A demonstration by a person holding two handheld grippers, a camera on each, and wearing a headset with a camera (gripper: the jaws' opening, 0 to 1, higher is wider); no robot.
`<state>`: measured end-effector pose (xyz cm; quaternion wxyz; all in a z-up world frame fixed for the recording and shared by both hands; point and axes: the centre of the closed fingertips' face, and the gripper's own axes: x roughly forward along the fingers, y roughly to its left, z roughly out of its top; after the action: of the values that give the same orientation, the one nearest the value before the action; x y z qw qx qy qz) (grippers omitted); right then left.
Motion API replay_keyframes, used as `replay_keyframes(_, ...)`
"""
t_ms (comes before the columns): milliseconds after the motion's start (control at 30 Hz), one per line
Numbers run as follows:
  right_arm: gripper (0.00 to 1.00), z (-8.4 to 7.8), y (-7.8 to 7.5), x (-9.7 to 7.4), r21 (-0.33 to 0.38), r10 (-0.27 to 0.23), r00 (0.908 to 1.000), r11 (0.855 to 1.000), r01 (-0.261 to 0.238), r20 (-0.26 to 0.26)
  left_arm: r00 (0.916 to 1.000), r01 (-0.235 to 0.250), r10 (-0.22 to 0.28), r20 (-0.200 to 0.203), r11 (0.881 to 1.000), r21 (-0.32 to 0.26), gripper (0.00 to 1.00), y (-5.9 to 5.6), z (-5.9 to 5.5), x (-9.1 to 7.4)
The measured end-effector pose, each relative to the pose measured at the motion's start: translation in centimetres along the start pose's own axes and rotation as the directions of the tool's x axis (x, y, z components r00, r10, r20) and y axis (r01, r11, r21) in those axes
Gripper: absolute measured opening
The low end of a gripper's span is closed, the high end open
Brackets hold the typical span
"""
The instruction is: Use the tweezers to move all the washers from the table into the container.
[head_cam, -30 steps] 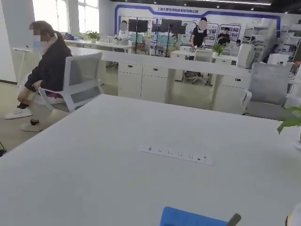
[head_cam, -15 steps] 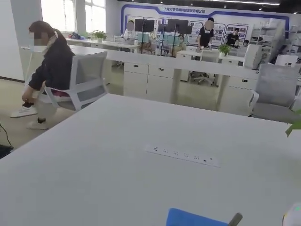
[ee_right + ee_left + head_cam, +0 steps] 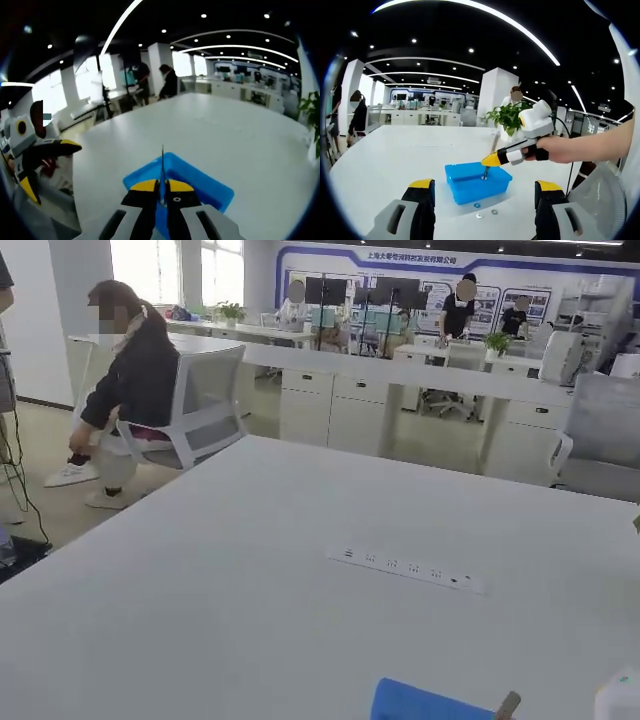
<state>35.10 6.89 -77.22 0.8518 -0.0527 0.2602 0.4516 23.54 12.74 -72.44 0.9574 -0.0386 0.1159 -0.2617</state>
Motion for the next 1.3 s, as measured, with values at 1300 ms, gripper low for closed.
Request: replay_keyframes(1300,0.04,-2.8,-4.4,2.0,0.117,-0.012,0.9971,0.993,0.021,-0.075,0.9997,0.013,-0.013,-0.022,1.000,0.019,0.82,-0.3,-0.3,0.2)
